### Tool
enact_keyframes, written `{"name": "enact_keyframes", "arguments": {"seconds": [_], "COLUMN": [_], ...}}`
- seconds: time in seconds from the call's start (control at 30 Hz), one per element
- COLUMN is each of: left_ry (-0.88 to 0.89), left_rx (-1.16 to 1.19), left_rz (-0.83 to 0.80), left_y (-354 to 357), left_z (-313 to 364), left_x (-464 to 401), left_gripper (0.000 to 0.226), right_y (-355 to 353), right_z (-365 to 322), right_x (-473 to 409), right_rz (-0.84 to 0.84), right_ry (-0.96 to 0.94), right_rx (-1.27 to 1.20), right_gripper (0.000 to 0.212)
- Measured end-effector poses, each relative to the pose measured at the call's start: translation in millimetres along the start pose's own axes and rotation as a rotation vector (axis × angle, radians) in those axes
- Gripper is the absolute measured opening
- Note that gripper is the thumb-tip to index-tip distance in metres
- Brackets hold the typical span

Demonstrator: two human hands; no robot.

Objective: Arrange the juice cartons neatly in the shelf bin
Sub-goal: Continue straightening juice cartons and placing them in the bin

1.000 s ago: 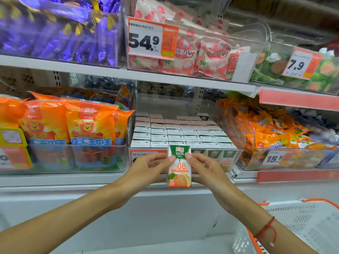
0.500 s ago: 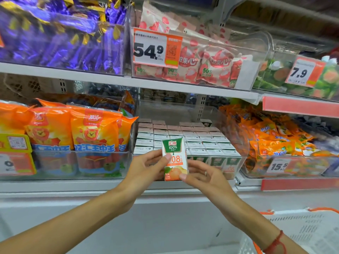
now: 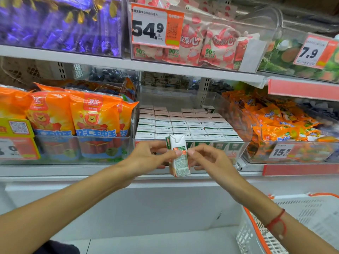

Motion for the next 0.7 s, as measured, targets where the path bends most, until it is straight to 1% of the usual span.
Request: {"name": "enact_keyframes", "arguments": {"seconds": [0.07, 0.13, 0.2, 0.27, 0.33, 0.4, 0.43, 0.53, 0.67, 0.7], "left_ry": [0.005, 0.004, 0.004, 0.005, 0.008, 0.008, 0.008, 0.017, 0.079, 0.097], "left_rx": [-0.007, 0.004, 0.023, 0.035, 0.040, 0.056, 0.068, 0.089, 0.125, 0.134], "left_rz": [-0.042, -0.053, -0.051, -0.046, -0.038, -0.021, -0.015, -0.011, -0.038, -0.039], "left_y": [4.6, 7.4, 8.2, 8.9, 9.8, 8.9, 8.0, 5.7, 6.7, 6.5], "left_z": [2.6, 4.5, 6.2, 6.6, 5.5, 4.1, 3.3, 2.5, 6.4, 8.7], "left_x": [-1.5, -2.6, -3.6, -3.7, -3.7, -3.8, -4.0, -2.8, -2.6, -1.8], "left_gripper": [0.033, 0.029, 0.028, 0.030, 0.032, 0.035, 0.038, 0.047, 0.034, 0.037], "right_y": [-2.3, -1.0, 0.0, 4.7, 11.6, 14.3, 14.5, 14.6, 14.5, 14.5], "right_z": [2.3, 6.1, 8.3, 8.5, 6.4, 4.1, 3.9, 4.5, 4.4, 4.4], "right_x": [-0.4, -0.6, -0.5, -0.4, 1.1, 2.1, 2.4, 2.9, 1.9, 1.7], "right_rz": [-0.013, -0.035, -0.059, -0.125, -0.207, -0.250, -0.262, -0.267, -0.249, -0.241], "right_ry": [0.038, 0.078, 0.112, 0.135, 0.148, 0.142, 0.139, 0.136, 0.131, 0.123], "right_rx": [-0.042, -0.073, -0.087, -0.105, -0.149, -0.173, -0.170, -0.149, -0.182, -0.192], "right_gripper": [0.040, 0.046, 0.047, 0.049, 0.045, 0.038, 0.042, 0.058, 0.057, 0.055]}}
Point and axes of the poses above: each hand's wrist, its own x-axis away from the middle knuckle, its own y-axis out of the palm, z = x × y, the point moved 7 cm from there along -x, towards the middle knuckle, and after that the axes turned 5 degrees about -z, right-handed, at the moved point
